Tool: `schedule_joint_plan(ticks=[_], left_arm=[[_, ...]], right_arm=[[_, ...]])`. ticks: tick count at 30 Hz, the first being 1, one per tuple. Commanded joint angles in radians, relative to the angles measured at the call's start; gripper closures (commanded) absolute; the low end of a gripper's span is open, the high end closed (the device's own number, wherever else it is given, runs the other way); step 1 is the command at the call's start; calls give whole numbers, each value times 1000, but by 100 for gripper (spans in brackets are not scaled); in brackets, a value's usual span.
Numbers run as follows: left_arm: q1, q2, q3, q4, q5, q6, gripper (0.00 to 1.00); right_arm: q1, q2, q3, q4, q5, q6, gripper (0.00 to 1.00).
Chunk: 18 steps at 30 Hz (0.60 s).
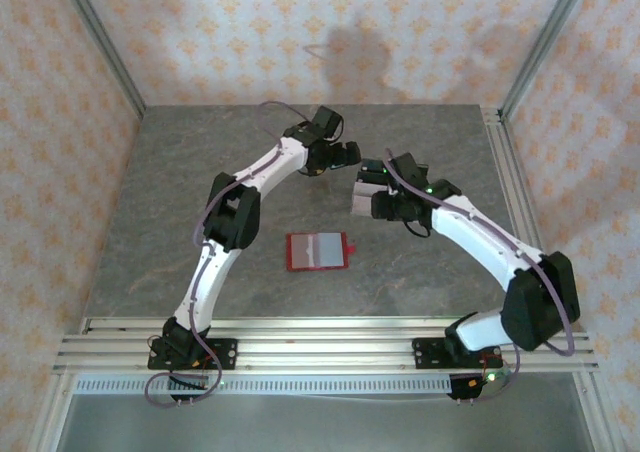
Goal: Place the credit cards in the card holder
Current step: Move the storage box to the center of the table, then pick up the credit card from the storage box.
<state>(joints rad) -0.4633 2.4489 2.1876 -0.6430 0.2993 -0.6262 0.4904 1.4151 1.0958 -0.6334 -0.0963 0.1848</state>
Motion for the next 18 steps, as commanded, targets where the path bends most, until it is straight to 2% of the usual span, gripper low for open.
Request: schedule_joint_plan(ticks=[1, 8, 18], left_arm=[[68, -107, -62, -44, -51, 28, 0], [122, -284, -235, -32, -72, 56, 0], [162, -532, -536, 35, -74, 51, 0]], right_arm=[[-19, 77, 77, -18, 7, -85, 46], [-48, 288, 220, -28, -31, -246, 43], [-45, 454, 356, -33, -69, -504, 44]])
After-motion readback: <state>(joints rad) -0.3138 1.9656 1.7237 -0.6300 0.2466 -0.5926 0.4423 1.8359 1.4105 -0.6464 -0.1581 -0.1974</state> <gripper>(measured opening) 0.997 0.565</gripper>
